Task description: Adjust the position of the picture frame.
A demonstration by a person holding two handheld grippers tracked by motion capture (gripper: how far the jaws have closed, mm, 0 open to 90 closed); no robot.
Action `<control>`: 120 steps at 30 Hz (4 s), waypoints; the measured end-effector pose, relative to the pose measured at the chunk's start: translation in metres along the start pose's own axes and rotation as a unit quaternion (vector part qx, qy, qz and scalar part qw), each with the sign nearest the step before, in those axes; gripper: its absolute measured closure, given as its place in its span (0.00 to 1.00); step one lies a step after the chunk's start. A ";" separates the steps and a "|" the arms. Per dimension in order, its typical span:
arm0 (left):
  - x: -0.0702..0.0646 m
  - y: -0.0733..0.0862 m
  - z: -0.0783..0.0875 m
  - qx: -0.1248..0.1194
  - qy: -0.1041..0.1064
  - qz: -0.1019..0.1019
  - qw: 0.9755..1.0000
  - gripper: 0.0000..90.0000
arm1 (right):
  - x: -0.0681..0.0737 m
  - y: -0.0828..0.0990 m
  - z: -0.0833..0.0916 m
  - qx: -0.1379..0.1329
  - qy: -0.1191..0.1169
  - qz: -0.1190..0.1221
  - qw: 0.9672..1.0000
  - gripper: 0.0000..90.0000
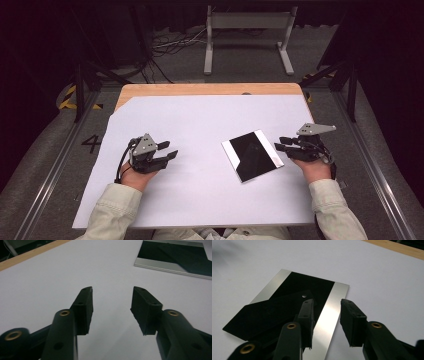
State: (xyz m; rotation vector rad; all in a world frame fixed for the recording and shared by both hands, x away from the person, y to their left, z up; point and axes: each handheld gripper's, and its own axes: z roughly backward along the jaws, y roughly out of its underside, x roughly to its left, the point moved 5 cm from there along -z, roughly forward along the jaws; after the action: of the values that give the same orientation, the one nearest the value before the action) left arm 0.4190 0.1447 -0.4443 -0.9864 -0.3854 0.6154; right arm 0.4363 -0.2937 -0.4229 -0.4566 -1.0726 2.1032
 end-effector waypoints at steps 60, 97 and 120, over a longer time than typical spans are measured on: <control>0.006 0.005 0.002 0.020 -0.001 0.006 1.000 0.99 | -0.042 -0.031 -0.106 0.141 0.087 -0.073 0.983 1.00; 0.004 0.006 -0.001 0.026 0.005 0.004 1.000 0.99 | 0.004 -0.048 -0.136 0.164 0.043 -0.013 0.985 1.00; 0.005 0.006 -0.002 0.028 0.008 0.006 1.000 0.98 | 0.052 -0.060 -0.132 0.134 -0.013 0.039 0.990 1.00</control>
State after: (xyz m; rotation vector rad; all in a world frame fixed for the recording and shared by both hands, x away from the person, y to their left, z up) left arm 0.4219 0.1485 -0.4500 -0.9410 -0.3469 0.6247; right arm 0.5049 -0.1589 -0.4523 -0.3453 -0.7794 2.2872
